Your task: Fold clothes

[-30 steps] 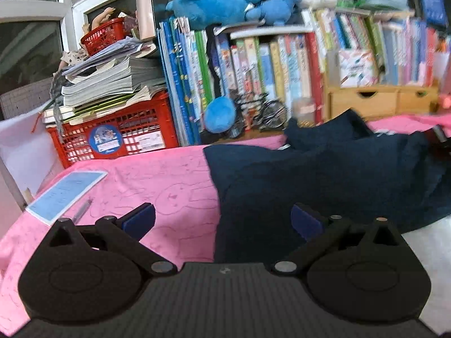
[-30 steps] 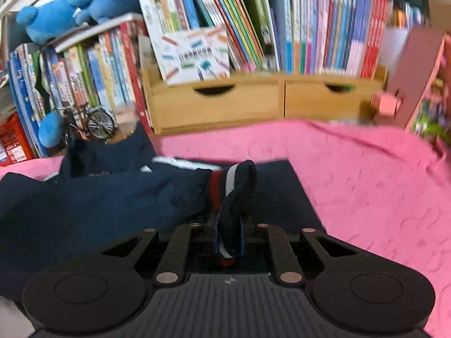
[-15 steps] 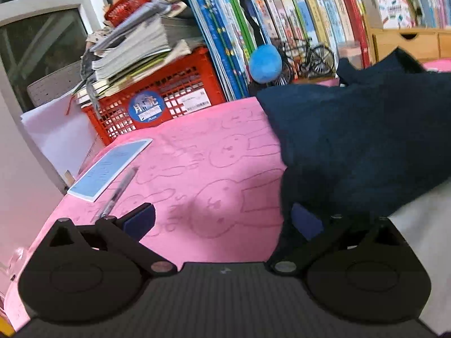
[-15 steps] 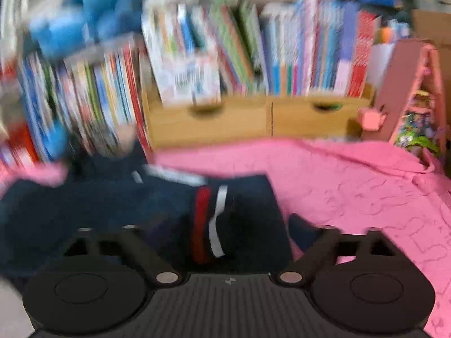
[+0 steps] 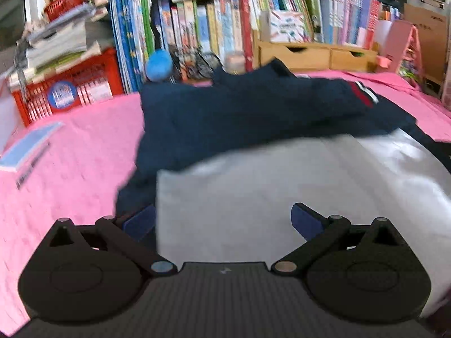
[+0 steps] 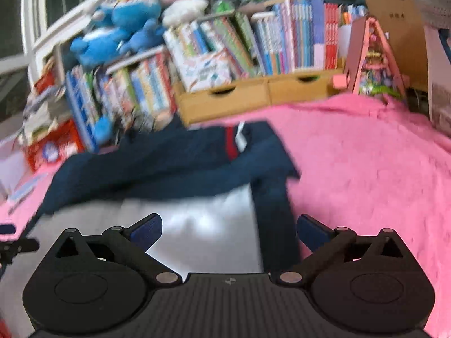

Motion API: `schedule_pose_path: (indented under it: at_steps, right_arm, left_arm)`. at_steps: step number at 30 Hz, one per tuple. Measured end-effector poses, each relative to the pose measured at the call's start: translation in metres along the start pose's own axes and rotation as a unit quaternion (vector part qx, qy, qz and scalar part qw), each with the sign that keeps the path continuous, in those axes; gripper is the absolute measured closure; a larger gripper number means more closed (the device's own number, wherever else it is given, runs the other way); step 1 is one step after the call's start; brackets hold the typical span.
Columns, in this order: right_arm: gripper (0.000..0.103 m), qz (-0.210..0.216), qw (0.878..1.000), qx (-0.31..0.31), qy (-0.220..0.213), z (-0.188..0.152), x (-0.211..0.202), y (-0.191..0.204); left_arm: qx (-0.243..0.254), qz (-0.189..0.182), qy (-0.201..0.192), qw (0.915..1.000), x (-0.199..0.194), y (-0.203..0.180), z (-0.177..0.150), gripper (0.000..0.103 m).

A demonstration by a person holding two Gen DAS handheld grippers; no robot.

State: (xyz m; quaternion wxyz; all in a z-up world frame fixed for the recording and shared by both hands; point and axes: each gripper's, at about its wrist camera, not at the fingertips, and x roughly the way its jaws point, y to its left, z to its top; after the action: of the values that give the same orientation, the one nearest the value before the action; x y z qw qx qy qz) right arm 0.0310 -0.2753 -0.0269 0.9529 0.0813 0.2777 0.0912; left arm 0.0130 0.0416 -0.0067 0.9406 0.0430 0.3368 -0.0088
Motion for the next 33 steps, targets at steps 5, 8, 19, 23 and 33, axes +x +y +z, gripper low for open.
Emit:
schedule_pose_path:
  at_steps: [5, 8, 19, 23, 33]
  right_arm:
    - [0.000, 0.011, 0.998, -0.048, 0.028, -0.033, -0.014, 0.035]
    - [0.000, 0.012, 0.996, -0.085, 0.040, -0.049, -0.017, 0.054]
    - [0.000, -0.016, 0.993, -0.113, 0.035, -0.062, -0.016, 0.071]
    - [0.000, -0.015, 0.993, -0.114, 0.033, -0.062, -0.014, 0.069]
    - [0.000, -0.040, 0.989, -0.137, 0.040, -0.071, -0.041, 0.085]
  left_arm:
    - [-0.018, -0.001, 0.024, 0.9995, -0.006, -0.007, -0.016, 0.000]
    - [-0.017, 0.008, 0.030, 0.9994, -0.014, -0.011, -0.024, 0.000]
    - [-0.036, 0.010, 0.027, 0.9989, -0.016, -0.011, -0.033, 0.000]
    - [-0.037, 0.010, 0.027, 0.9989, -0.016, -0.012, -0.034, 0.000]
    - [-0.027, 0.023, 0.043, 0.9985, -0.041, -0.025, -0.043, 0.000]
